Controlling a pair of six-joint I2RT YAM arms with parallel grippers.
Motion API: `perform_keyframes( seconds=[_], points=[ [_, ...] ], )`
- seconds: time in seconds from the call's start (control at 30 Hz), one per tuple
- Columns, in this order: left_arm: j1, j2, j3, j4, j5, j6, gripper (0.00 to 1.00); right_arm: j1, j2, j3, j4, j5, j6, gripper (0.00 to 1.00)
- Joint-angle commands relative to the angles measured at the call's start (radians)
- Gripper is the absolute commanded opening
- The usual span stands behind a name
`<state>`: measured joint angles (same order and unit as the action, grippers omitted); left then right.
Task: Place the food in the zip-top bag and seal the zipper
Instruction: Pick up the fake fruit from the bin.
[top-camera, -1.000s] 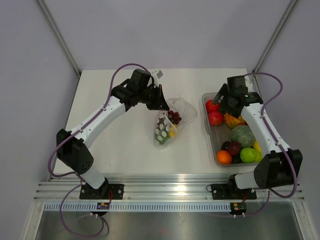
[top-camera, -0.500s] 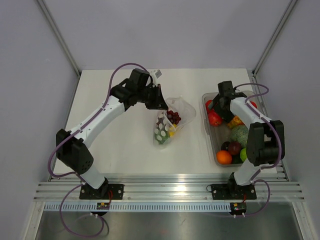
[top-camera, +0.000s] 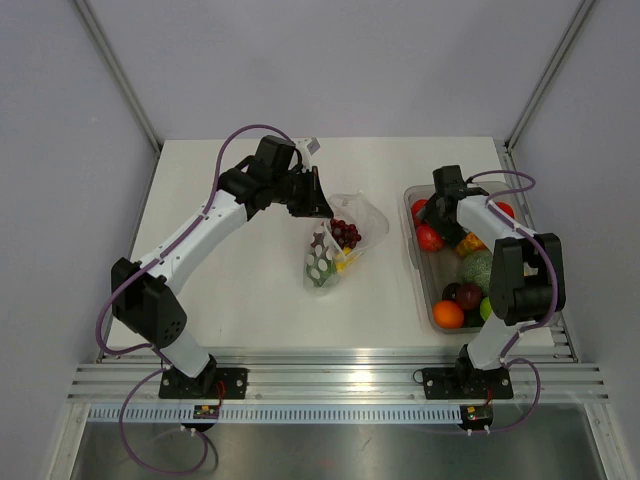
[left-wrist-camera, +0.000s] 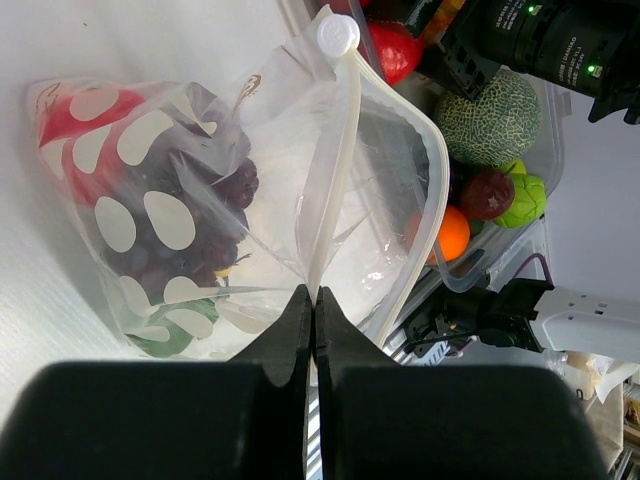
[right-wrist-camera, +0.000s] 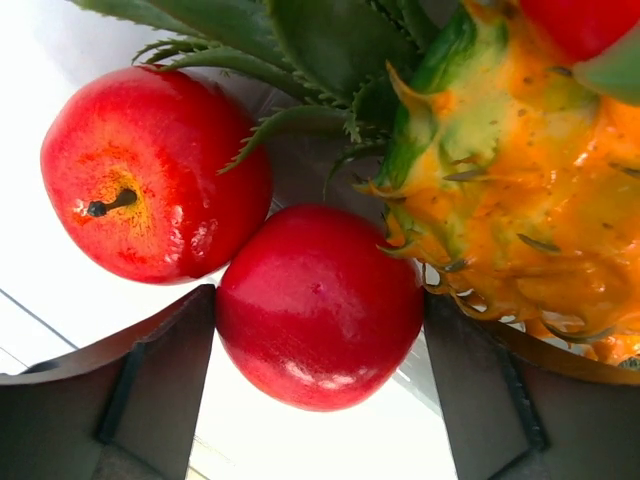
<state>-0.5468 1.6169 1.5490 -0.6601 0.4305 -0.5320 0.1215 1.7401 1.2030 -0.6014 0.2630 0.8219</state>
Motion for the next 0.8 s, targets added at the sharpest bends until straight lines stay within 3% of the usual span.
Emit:
perform_keyframes(
  seconds=[0.0, 0.3, 0.77],
  points=[
    [0.005, -0.035, 0.019, 0.025, 0.028, 0.013, 0.0, -0.006, -0.01, -0.057, 0.046, 0.035, 0.02, 0.77],
    [0.005, -0.038, -0.004, 0.054, 0.04, -0.003, 0.0, -0.006, -0.217, -0.14, 0.006, 0.068, -0.007, 0.48],
    [-0.021, -0.012, 0.029, 0.071, 0.045, -0.026, 0.0, -0.006, -0.542, -0.134, -0.104, 0.079, -0.133, 0.46]
  ],
)
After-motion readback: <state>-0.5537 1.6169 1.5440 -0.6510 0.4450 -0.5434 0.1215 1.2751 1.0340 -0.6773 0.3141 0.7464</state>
